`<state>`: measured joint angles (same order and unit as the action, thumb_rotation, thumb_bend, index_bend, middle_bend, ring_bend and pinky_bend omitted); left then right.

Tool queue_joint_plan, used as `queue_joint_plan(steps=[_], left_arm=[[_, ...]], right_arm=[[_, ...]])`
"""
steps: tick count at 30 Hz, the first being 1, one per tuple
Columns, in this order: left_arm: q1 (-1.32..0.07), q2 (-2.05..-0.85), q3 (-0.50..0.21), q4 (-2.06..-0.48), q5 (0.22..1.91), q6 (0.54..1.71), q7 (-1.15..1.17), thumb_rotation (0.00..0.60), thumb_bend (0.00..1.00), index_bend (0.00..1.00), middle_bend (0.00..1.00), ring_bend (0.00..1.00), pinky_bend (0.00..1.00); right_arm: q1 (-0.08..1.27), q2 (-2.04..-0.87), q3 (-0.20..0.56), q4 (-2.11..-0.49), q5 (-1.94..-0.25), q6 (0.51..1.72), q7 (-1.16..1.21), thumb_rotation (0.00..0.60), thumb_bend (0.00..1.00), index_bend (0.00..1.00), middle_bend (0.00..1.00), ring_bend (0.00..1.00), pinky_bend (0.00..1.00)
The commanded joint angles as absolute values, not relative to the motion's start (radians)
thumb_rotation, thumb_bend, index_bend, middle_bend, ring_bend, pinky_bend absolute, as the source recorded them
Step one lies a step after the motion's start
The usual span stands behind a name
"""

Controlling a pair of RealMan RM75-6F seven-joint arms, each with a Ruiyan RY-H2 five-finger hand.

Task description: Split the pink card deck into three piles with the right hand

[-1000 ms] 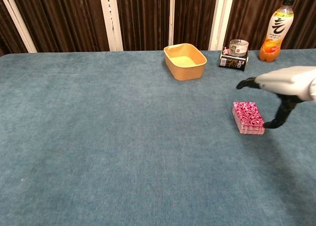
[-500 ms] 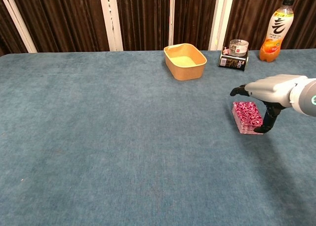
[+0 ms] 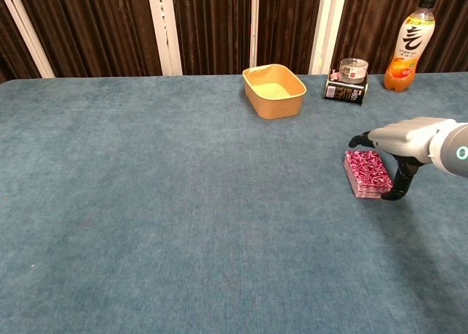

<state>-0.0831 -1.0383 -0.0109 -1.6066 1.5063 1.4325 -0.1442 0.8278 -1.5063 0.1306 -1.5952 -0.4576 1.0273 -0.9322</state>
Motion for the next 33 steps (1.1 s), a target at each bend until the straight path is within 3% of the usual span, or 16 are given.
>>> queue_joint_plan(steps=[1, 17, 19, 27, 33], left_arm=[[-0.083, -1.038, -0.011, -1.608, 1.506, 1.432, -0.145, 0.600, 0.00, 0.00, 0.00, 0.00, 0.00], [-0.085, -1.036, -0.011, -1.609, 1.501, 1.428, -0.144, 0.600, 0.00, 0.00, 0.00, 0.00, 0.00], [-0.085, -1.036, -0.011, -1.609, 1.501, 1.428, -0.143, 0.600, 0.00, 0.00, 0.00, 0.00, 0.00], [-0.086, -1.038, -0.009, -1.608, 1.503, 1.429, -0.140, 0.600, 0.00, 0.00, 0.00, 0.00, 0.00], [-0.084, -1.039, -0.010, -1.608, 1.502, 1.433, -0.138, 0.600, 0.00, 0.00, 0.00, 0.00, 0.00]], right_arm=[[0.834, -1.510, 0.128, -1.587, -0.449, 1.026, -0.930, 0.600, 0.30, 0.00, 0.07, 0.00, 0.00], [0.856, -1.539, 0.112, -1.542, -0.442, 1.018, -0.895, 0.600, 0.30, 0.09, 0.20, 0.00, 0.00], [0.856, -1.542, 0.110, -1.537, -0.445, 1.019, -0.889, 0.600, 0.30, 0.12, 0.22, 0.00, 0.00], [0.849, -1.549, 0.109, -1.526, -0.484, 1.043, -0.857, 0.600, 0.30, 0.42, 0.35, 0.09, 0.00], [0.841, -1.534, 0.106, -1.546, -0.500, 1.052, -0.842, 0.600, 0.30, 0.48, 0.41, 0.13, 0.00]])
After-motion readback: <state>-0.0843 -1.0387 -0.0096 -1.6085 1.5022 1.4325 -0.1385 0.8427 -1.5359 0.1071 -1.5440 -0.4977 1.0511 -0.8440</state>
